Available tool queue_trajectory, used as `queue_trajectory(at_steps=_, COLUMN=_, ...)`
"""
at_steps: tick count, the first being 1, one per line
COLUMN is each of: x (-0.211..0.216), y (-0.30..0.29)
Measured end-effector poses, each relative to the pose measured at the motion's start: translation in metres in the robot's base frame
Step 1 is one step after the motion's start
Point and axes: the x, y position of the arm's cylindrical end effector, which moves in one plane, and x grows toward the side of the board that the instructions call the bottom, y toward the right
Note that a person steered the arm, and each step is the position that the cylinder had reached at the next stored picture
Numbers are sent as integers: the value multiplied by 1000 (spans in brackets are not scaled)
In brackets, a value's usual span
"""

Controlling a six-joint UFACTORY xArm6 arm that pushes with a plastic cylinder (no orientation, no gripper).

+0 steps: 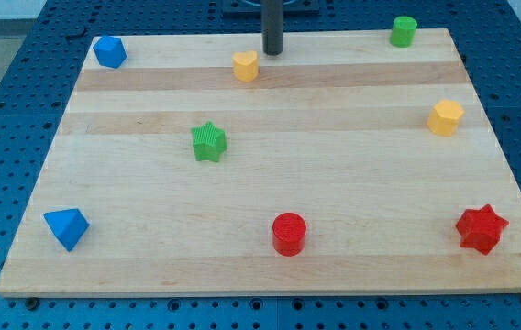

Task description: Move the yellow heart towards the center left of the board

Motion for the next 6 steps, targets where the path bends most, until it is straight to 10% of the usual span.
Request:
queue_trajectory(at_steps=4, x=76, y=-95)
queue_trajectory(at_steps=6, x=39, y=-19)
